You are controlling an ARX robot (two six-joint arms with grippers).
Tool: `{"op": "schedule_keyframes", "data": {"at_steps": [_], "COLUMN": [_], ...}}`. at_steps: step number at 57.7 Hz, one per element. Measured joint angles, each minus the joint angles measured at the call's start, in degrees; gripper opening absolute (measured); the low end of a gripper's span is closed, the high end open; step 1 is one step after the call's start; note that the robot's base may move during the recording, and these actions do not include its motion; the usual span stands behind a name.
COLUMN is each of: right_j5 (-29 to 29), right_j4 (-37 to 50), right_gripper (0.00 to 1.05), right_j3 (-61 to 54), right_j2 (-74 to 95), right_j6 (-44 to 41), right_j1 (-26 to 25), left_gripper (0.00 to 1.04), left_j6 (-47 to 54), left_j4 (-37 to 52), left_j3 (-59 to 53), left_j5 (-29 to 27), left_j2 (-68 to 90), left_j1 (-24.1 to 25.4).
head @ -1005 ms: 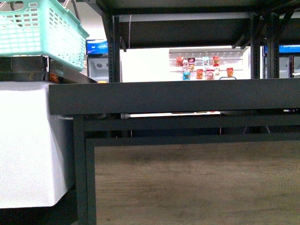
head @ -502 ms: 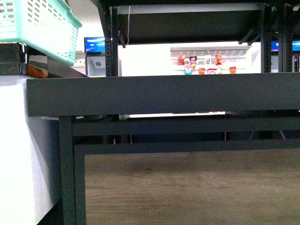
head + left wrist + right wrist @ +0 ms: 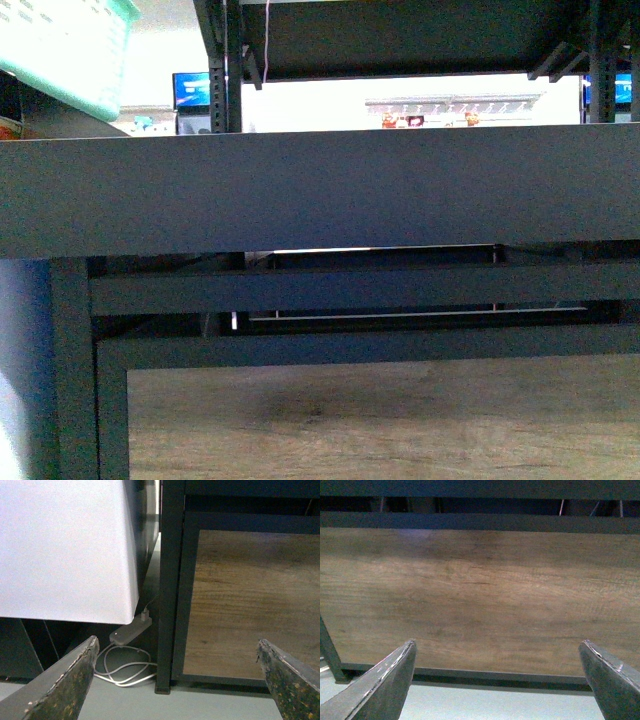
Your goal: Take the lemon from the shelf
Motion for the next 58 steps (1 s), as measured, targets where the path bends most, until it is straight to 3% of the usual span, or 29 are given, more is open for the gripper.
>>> {"op": "schedule_keyframes", "data": {"at_steps": [58], "right_j5": [-0.02], "right_j4": [-0.02], "right_gripper": [0.97], "right_j3": [0.00], "right_j2": [0.02], "right_j6": [0.00], "right_j1": [0.00], "left_gripper": [0.97], "left_j6": [0.00], "left_j4": [0.00], "left_j3": [0.00], "left_j5": [-0.02], "left_j2": [0.00], "left_j1": [0.00]}}
